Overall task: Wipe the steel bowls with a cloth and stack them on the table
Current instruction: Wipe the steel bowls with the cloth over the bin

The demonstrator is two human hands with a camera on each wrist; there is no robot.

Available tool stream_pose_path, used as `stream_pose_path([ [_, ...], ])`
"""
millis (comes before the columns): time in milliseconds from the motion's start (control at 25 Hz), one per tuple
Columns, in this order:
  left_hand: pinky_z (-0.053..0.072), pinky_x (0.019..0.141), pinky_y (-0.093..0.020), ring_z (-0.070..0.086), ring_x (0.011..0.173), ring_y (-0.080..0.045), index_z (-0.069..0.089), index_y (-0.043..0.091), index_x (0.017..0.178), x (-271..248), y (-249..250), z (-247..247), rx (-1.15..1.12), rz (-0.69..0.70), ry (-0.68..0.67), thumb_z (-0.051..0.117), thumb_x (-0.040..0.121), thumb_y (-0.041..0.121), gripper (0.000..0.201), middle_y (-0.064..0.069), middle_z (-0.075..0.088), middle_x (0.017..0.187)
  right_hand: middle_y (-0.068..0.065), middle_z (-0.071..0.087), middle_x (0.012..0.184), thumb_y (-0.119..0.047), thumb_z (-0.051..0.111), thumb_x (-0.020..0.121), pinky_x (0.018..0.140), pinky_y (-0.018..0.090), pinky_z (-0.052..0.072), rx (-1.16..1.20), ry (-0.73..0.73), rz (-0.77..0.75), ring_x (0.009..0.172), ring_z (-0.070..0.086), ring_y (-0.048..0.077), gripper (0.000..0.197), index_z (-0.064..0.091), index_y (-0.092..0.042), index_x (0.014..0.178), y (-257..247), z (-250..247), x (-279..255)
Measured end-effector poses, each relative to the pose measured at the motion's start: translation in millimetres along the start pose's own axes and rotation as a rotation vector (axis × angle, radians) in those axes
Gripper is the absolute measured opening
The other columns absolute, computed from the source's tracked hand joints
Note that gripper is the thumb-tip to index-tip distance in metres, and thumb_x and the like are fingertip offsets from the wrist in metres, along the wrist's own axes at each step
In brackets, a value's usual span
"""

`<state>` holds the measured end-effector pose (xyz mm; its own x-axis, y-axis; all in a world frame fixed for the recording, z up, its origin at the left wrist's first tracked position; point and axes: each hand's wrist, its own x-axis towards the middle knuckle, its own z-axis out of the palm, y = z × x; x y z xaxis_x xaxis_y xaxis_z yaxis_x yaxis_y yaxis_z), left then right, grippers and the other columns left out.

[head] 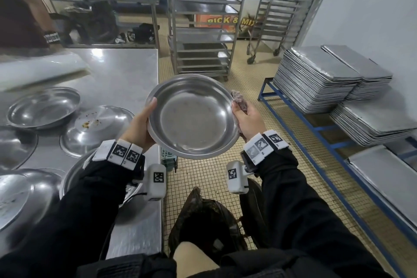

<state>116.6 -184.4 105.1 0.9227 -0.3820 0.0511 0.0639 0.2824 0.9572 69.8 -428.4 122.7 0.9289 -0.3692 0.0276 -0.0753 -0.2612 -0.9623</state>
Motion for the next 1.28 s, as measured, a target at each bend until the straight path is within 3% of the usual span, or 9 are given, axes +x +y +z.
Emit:
stream_pose_path([
  [160, 0.053, 0.081, -0.039, 0.066, 0.104, -0.022, 0.061, 0.021, 0.119, -10, -10, 9, -0.033, -0.001, 0.170, 0.030, 0.103, 0.042, 0.041, 0.000, 0.072, 0.106, -0.004, 0.061, 0.098, -0.035, 0.047, 0.097, 0.081, 0.032, 0.048, -0.042, 0.052, -0.006, 0.089, 0.059, 0.014, 0.025, 0.053, -0.019, 0.115, 9, 13, -9],
  [320, 0.049, 0.097, -0.048, 0.066, 0.105, -0.024, 0.061, 0.021, 0.118, -11, -33, 21, -0.019, -0.052, 0.369, 0.037, 0.096, 0.056, 0.048, -0.005, 0.071, 0.111, -0.001, 0.059, 0.110, -0.033, 0.046, 0.097, 0.076, 0.023, 0.049, 0.090, 0.162, 0.031, 0.094, 0.058, 0.014, 0.035, 0.044, -0.016, 0.129, 21, 35, -25],
  [480, 0.049, 0.098, -0.047, 0.067, 0.104, -0.025, 0.052, 0.019, 0.130, -16, -48, 24, 0.132, -0.151, 0.301, 0.038, 0.093, 0.063, 0.059, -0.011, 0.067, 0.116, -0.001, 0.059, 0.105, -0.027, 0.050, 0.096, 0.083, 0.034, 0.052, 0.143, 0.242, 0.096, 0.094, 0.060, 0.017, 0.032, 0.044, -0.015, 0.126, 34, 41, -33],
  [640, 0.058, 0.074, -0.040, 0.069, 0.097, -0.027, 0.043, 0.016, 0.137, -16, -36, 13, 0.000, -0.094, 0.157, 0.067, 0.072, 0.064, 0.085, -0.013, 0.064, 0.120, -0.005, 0.060, 0.102, -0.030, 0.051, 0.095, 0.076, 0.025, 0.049, 0.077, 0.139, 0.070, 0.092, 0.060, 0.013, 0.031, 0.049, -0.017, 0.123, 40, 17, -25],
  [760, 0.057, 0.076, -0.033, 0.067, 0.094, -0.022, 0.062, 0.015, 0.116, -18, -20, 11, -0.013, -0.044, 0.133, 0.051, 0.090, 0.053, 0.047, -0.003, 0.073, 0.100, -0.002, 0.063, 0.099, -0.039, 0.048, 0.095, 0.082, 0.034, 0.053, -0.025, 0.012, 0.033, 0.088, 0.062, 0.016, 0.033, 0.052, -0.019, 0.122, 39, 4, -23],
  [880, 0.057, 0.068, -0.032, 0.069, 0.083, -0.018, 0.065, 0.020, 0.103, -18, -18, 19, 0.006, -0.047, 0.241, 0.034, 0.102, 0.040, 0.037, 0.001, 0.074, 0.088, -0.002, 0.057, 0.112, -0.043, 0.039, 0.097, 0.086, 0.034, 0.052, -0.141, 0.002, -0.071, 0.094, 0.059, 0.013, 0.046, 0.039, -0.022, 0.137, 47, 9, -25],
  [1080, 0.059, 0.063, -0.045, 0.068, 0.081, -0.030, 0.043, 0.016, 0.132, 5, -30, 21, 0.037, -0.120, 0.428, 0.041, 0.093, 0.048, 0.050, -0.021, 0.059, 0.118, 0.003, 0.030, 0.131, -0.051, 0.028, 0.093, 0.088, 0.024, 0.049, -0.342, 0.004, -0.352, 0.107, 0.047, 0.010, 0.055, 0.040, -0.022, 0.139, 74, 25, -41],
  [1160, 0.058, 0.057, -0.044, 0.069, 0.080, -0.032, 0.041, 0.018, 0.136, 12, -34, 20, 0.007, -0.213, 0.474, 0.041, 0.092, 0.050, 0.054, -0.024, 0.057, 0.120, 0.003, 0.031, 0.132, -0.053, 0.025, 0.094, 0.085, 0.017, 0.045, -0.444, -0.019, -0.539, 0.113, 0.042, 0.012, 0.053, 0.043, -0.022, 0.132, 82, 25, -48],
  [1280, 0.057, 0.062, -0.054, 0.065, 0.094, -0.041, 0.033, 0.026, 0.142, 18, -35, 25, -0.073, -0.365, 0.472, 0.044, 0.089, 0.046, 0.057, -0.022, 0.055, 0.123, 0.000, 0.048, 0.118, -0.054, 0.022, 0.095, 0.076, 0.008, 0.033, -0.541, 0.006, -0.696, 0.101, 0.041, 0.013, 0.050, 0.050, -0.018, 0.113, 86, 22, -49],
])
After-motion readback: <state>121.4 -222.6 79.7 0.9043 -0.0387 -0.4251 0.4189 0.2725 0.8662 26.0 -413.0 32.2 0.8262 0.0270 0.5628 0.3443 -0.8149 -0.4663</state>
